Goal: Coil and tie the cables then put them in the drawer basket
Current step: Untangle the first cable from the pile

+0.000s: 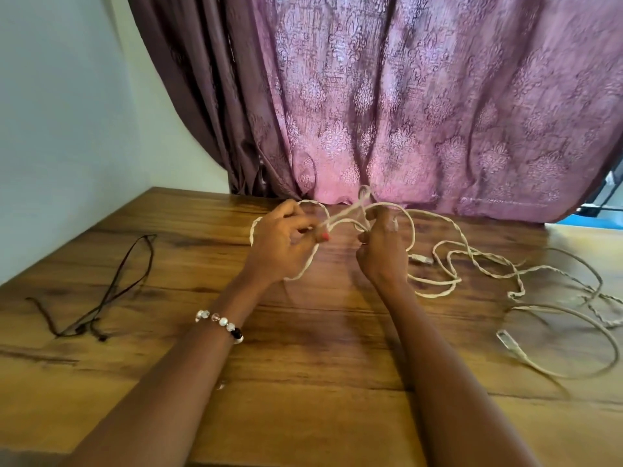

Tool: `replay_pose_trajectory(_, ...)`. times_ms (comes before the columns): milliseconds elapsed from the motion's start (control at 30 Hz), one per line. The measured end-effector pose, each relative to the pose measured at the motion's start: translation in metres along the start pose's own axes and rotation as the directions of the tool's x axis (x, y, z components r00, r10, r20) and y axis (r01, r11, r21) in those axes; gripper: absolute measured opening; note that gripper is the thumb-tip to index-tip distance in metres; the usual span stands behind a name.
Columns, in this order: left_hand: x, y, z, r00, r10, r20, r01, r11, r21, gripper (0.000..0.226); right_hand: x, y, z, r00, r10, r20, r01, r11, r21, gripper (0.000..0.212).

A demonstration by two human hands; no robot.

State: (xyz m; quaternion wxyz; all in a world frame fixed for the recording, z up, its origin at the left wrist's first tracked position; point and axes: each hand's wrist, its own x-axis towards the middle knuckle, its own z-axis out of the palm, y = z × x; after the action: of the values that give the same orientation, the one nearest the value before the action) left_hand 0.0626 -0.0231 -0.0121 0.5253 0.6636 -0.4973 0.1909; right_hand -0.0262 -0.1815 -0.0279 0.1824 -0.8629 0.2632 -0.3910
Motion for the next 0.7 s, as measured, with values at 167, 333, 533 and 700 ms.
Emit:
replay_pose_trajectory(167, 0.0, -0.016, -0.01, 0.929, -0.288, -0.232, 0.249, 0.951, -0.181, 0.017, 0.003, 0.005, -0.021, 0.938, 0.044, 0.344, -0.244, 0.787, 0.567, 0.037)
replay_pose_trajectory(333, 0.001, -0.015, -0.014, 0.83, -0.505, -0.236, 0.371, 0.817, -0.441, 0.017, 0.001, 0.013, -0.039, 0.788, -0.251, 0.562, -0.248, 0.706, 0.664, 0.032)
replay_pose_trajectory(533, 0.001, -0.016, -0.011, 0.836, -0.52, -0.174, 0.383, 0.781, -0.493, 0.018, 0.006, 0.007, -0.045, 0.837, -0.303, 0.456, -0.294, 0.454, 0.841, 0.065)
replay_pose_trajectory(700, 0.002, -0.008, -0.006, 0.856, -0.506, -0.106, 0.404, 0.782, -0.474, 0.02, 0.001, -0.027, -0.027, 0.901, -0.355, 0.249, 0.07, 0.686, 0.724, 0.023)
